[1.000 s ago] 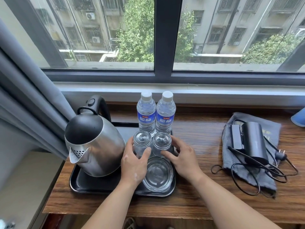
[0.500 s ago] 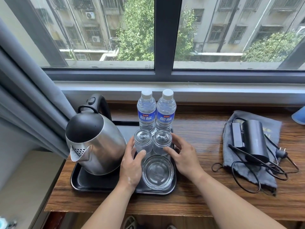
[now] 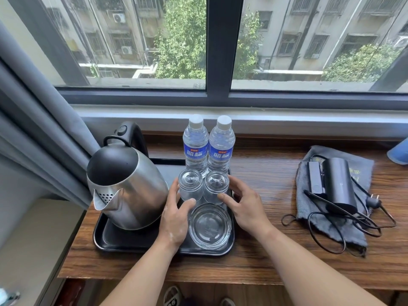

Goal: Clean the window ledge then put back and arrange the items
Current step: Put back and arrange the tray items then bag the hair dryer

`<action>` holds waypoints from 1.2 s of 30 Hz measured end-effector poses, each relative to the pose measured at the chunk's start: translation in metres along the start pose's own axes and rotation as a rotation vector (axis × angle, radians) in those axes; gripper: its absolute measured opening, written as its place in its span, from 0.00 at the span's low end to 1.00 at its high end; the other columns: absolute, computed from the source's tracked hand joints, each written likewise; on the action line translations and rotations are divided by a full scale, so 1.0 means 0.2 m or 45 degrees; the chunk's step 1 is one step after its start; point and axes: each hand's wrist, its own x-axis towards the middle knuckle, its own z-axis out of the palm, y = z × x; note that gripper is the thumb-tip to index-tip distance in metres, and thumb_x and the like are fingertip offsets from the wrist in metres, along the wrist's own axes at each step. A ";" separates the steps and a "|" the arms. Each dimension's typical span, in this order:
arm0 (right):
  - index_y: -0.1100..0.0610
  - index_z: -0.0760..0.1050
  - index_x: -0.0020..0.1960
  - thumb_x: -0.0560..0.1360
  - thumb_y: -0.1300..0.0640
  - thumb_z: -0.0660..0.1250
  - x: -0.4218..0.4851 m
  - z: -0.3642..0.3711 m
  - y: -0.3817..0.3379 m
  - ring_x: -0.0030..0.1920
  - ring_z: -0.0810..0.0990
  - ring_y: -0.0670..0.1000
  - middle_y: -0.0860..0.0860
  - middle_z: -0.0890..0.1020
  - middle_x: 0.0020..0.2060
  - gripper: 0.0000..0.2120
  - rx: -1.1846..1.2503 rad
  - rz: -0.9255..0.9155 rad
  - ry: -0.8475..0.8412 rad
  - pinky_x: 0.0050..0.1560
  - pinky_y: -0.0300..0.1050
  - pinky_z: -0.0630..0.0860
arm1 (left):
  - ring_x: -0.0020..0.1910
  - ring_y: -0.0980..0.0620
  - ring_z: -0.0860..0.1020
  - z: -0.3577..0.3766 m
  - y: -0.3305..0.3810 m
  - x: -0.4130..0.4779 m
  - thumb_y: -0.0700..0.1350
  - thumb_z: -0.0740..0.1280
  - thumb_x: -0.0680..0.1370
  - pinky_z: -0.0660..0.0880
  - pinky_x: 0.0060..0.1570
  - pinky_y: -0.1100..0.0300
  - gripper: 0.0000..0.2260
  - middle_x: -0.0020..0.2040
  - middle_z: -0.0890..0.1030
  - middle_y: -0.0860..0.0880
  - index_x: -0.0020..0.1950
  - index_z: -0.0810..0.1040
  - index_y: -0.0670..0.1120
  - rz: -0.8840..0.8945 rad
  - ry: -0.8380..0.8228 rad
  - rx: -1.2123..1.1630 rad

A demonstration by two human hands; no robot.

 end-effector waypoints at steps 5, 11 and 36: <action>0.47 0.74 0.70 0.71 0.47 0.77 0.00 0.00 0.01 0.63 0.78 0.38 0.41 0.82 0.61 0.29 -0.008 0.008 -0.001 0.67 0.49 0.75 | 0.66 0.68 0.75 0.02 0.00 -0.02 0.47 0.72 0.73 0.72 0.70 0.60 0.38 0.72 0.75 0.55 0.81 0.62 0.54 0.032 0.001 0.008; 0.46 0.74 0.70 0.71 0.47 0.77 -0.01 0.00 0.00 0.63 0.78 0.39 0.41 0.82 0.62 0.29 -0.011 0.011 -0.007 0.67 0.50 0.75 | 0.62 0.73 0.75 0.03 -0.02 -0.02 0.45 0.72 0.71 0.74 0.59 0.73 0.41 0.75 0.72 0.52 0.82 0.59 0.51 0.034 -0.005 0.019; 0.40 0.60 0.76 0.71 0.34 0.67 -0.47 -0.07 0.04 0.73 0.62 0.34 0.35 0.67 0.71 0.37 -0.496 -0.277 -0.239 0.72 0.29 0.56 | 0.68 0.67 0.72 -0.12 -0.17 -0.33 0.59 0.69 0.68 0.67 0.70 0.67 0.37 0.68 0.76 0.61 0.77 0.67 0.52 0.279 -0.172 0.789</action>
